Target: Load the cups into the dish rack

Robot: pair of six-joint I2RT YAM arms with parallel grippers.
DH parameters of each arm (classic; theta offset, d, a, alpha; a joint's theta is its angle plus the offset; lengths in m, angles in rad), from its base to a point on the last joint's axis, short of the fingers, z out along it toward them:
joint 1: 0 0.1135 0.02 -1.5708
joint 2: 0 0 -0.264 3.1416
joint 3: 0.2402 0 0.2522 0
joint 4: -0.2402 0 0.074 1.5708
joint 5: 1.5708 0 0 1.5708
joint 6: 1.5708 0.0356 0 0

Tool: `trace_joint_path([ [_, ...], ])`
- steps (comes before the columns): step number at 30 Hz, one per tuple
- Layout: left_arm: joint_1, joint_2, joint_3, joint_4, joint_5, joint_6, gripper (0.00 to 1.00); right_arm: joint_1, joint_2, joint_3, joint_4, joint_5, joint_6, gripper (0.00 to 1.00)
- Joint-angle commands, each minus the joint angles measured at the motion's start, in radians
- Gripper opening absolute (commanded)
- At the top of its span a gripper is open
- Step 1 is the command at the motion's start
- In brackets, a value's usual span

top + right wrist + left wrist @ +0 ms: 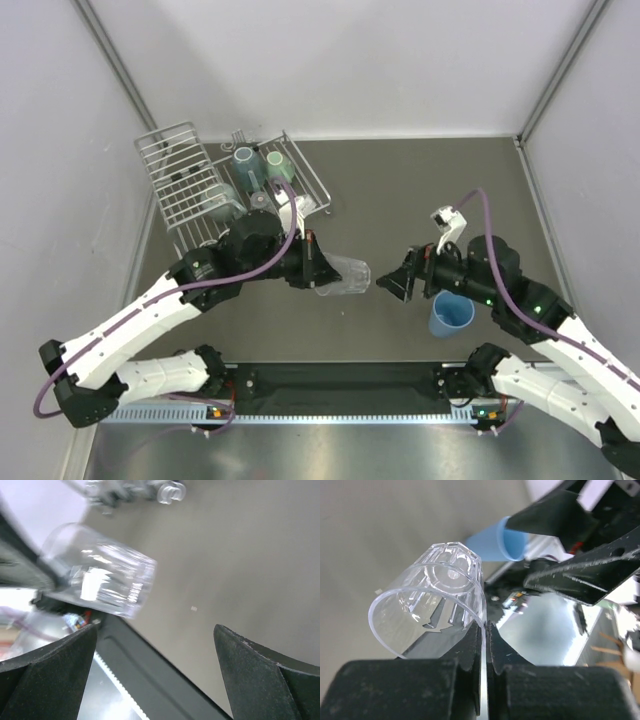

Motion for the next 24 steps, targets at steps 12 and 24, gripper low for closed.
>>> trace_joint_path([
  [12,-0.001,-0.120,-0.053,0.489,0.348,0.017,0.00,-0.004,-0.220,0.011,0.199,-0.362,-0.118,1.00],
  [24,-0.001,-0.168,-0.126,0.748,0.437,-0.113,0.00,-0.004,-0.251,-0.038,0.369,-0.442,-0.056,1.00],
])
